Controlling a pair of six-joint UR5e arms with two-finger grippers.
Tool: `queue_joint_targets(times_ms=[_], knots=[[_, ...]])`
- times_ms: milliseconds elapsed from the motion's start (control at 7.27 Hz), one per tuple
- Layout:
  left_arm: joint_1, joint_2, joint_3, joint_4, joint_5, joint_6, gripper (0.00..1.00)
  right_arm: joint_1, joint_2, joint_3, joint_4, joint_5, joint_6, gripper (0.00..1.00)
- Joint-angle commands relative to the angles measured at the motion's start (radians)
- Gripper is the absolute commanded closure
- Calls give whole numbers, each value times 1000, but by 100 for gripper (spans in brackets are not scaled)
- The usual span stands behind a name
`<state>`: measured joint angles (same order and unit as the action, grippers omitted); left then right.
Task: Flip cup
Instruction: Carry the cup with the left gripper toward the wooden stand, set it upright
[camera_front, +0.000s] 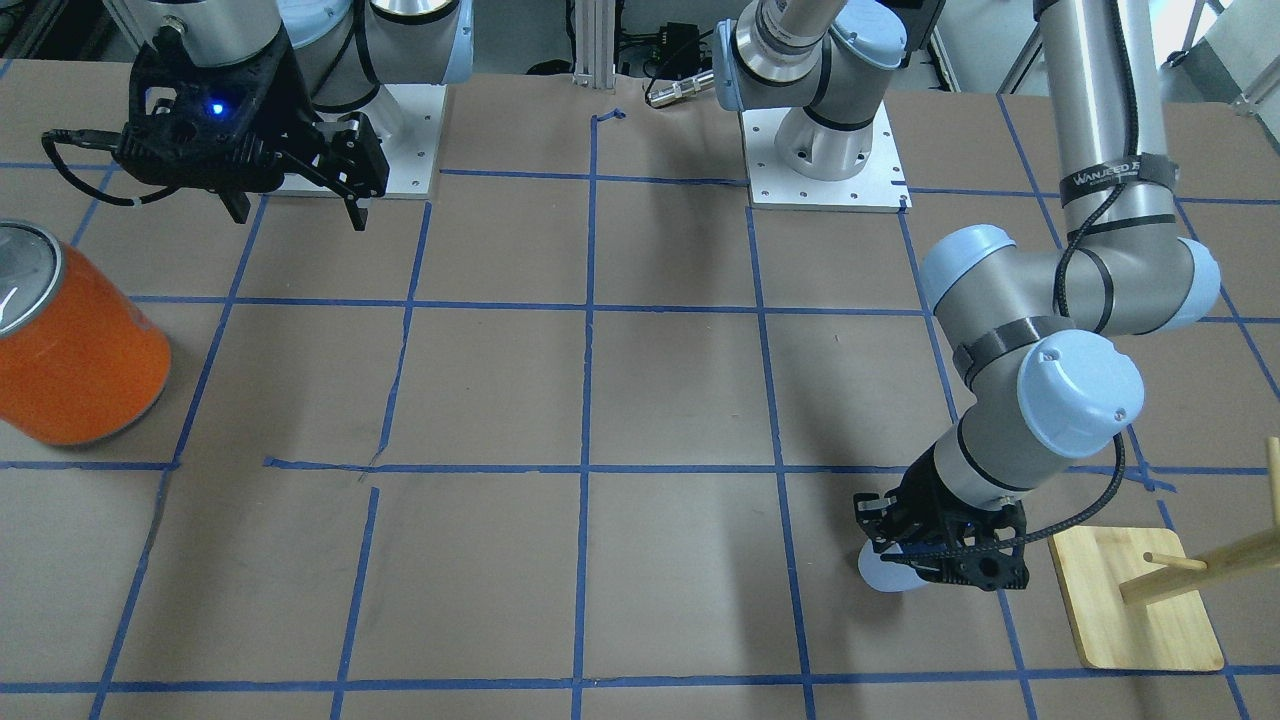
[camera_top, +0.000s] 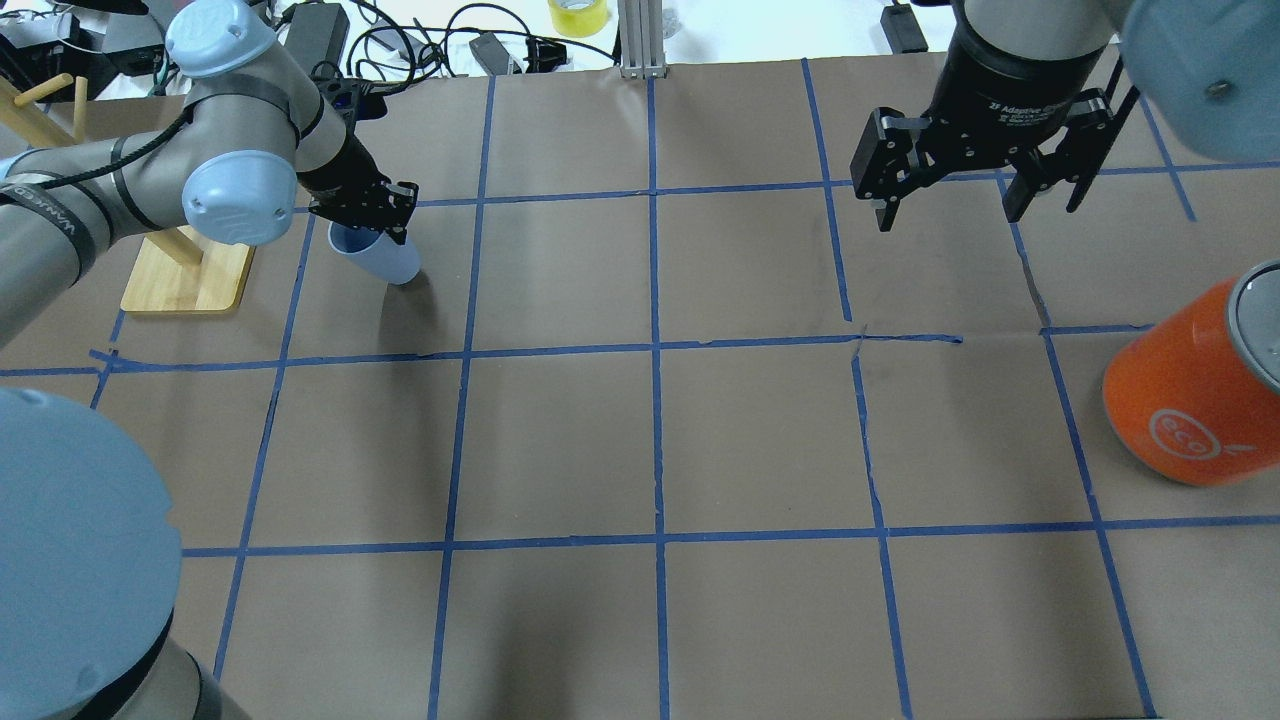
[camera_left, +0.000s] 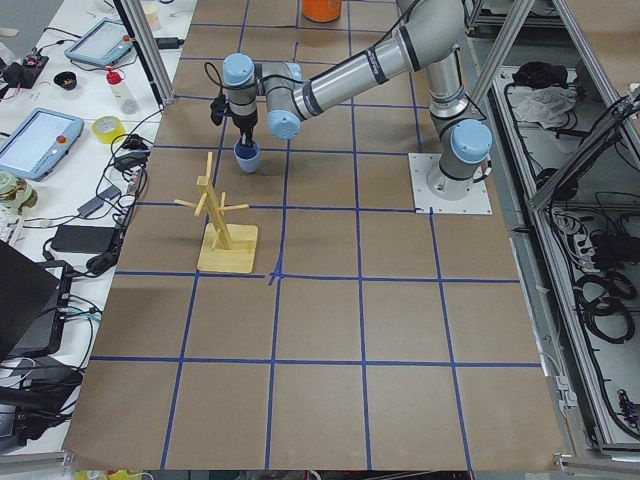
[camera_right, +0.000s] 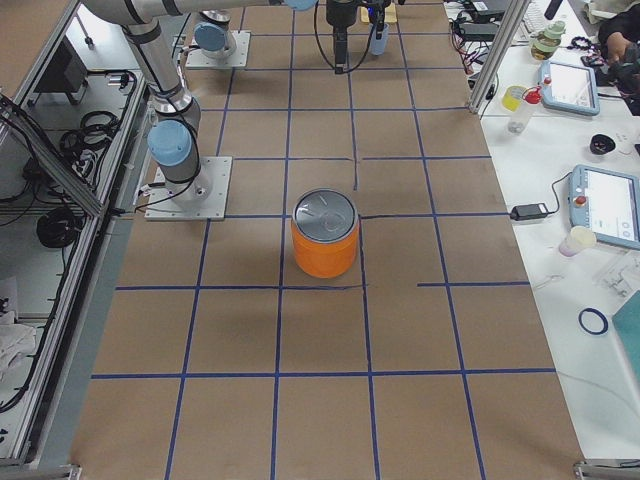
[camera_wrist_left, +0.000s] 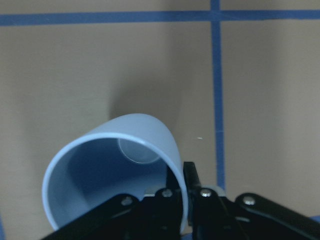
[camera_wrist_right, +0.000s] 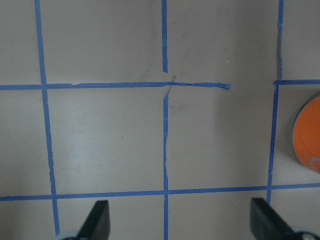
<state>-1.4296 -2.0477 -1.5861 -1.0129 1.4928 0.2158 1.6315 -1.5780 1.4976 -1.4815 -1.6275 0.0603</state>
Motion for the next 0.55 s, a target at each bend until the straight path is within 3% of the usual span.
queue_joint_targets(times_ms=[0,138,275,413], knots=[[0,-8,-5,19,43,34,100,-2,1,0,-3,-3,-28,0],[0,-9,-5,17,58,34,100,-2,1,0,-2,-11,-28,0],[0,-14,-5,19,60,34,83,-2,1,0,-8,-5,-27,0],[0,-12,1,19,60,36,42,-4,1,0,-7,-12,-28,0]])
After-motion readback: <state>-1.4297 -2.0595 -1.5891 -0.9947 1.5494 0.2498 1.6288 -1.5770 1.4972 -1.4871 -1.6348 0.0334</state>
